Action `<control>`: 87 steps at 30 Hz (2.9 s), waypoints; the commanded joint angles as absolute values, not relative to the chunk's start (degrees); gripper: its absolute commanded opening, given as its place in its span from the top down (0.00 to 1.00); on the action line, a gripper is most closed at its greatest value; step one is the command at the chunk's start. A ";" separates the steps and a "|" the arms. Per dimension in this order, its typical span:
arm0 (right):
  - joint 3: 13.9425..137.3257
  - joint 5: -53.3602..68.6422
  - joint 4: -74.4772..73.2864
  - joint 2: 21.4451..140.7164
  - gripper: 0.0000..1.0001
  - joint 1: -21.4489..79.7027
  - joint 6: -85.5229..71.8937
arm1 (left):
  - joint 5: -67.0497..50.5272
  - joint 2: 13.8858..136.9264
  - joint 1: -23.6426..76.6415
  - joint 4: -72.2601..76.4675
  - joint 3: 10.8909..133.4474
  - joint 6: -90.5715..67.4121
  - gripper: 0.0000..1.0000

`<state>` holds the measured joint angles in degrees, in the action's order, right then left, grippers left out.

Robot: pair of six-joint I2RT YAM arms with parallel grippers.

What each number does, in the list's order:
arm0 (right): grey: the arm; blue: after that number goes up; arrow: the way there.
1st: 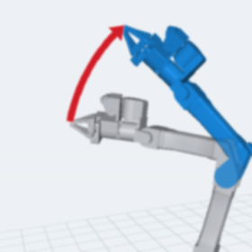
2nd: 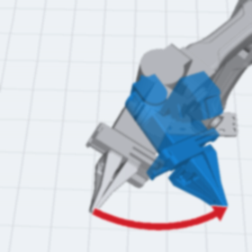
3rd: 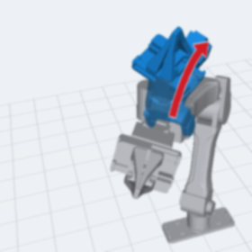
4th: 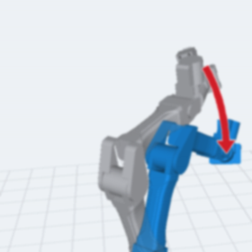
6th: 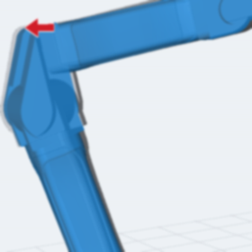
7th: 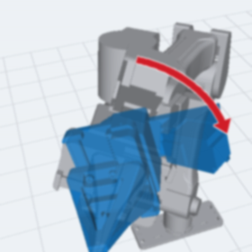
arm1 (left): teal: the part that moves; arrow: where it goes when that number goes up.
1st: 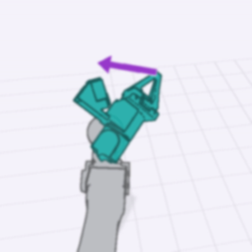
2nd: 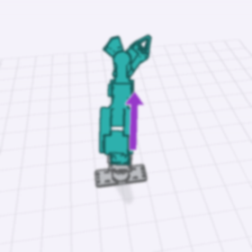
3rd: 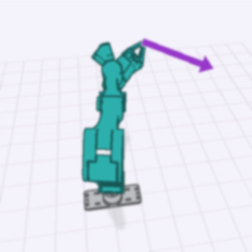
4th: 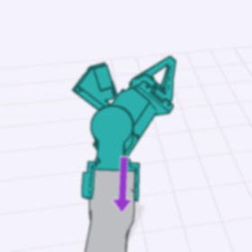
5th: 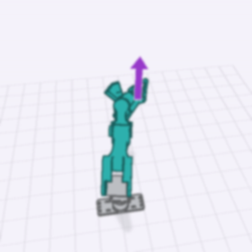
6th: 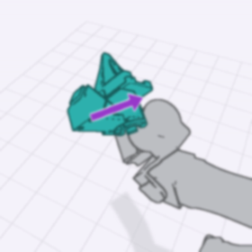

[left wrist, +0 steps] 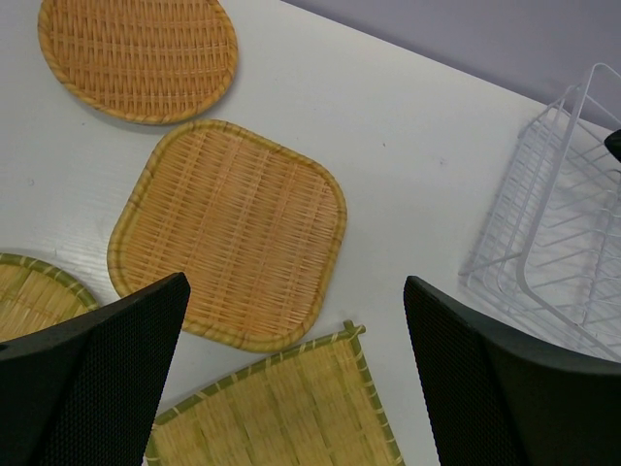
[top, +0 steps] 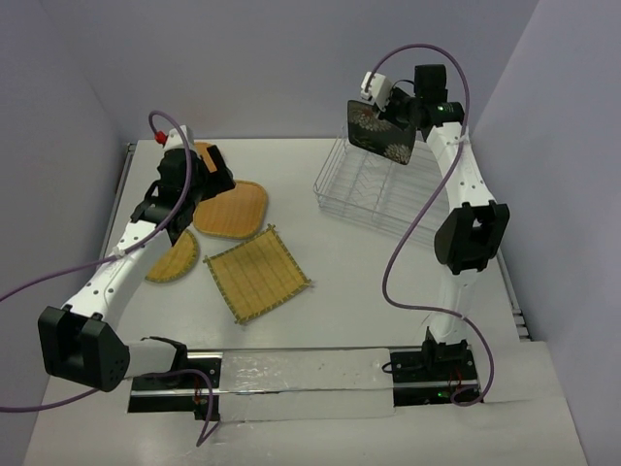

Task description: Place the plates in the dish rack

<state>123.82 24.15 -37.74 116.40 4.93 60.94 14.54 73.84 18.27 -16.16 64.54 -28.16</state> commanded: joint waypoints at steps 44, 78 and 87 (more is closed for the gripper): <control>122.40 18.28 -19.38 120.66 0.10 2.59 47.20 | 10.46 71.37 17.05 -18.24 64.91 -32.30 0.01; 68.50 33.22 -16.53 99.47 0.00 36.47 -14.91 | 1.08 53.16 21.06 -21.92 25.06 -61.64 0.01; 71.01 34.10 -16.52 110.83 0.00 37.35 -15.02 | 1.94 56.34 21.53 -16.52 21.36 -62.58 0.01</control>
<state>68.40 32.62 -17.74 107.18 36.80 -14.63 2.13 55.64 21.06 -21.37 22.50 -61.32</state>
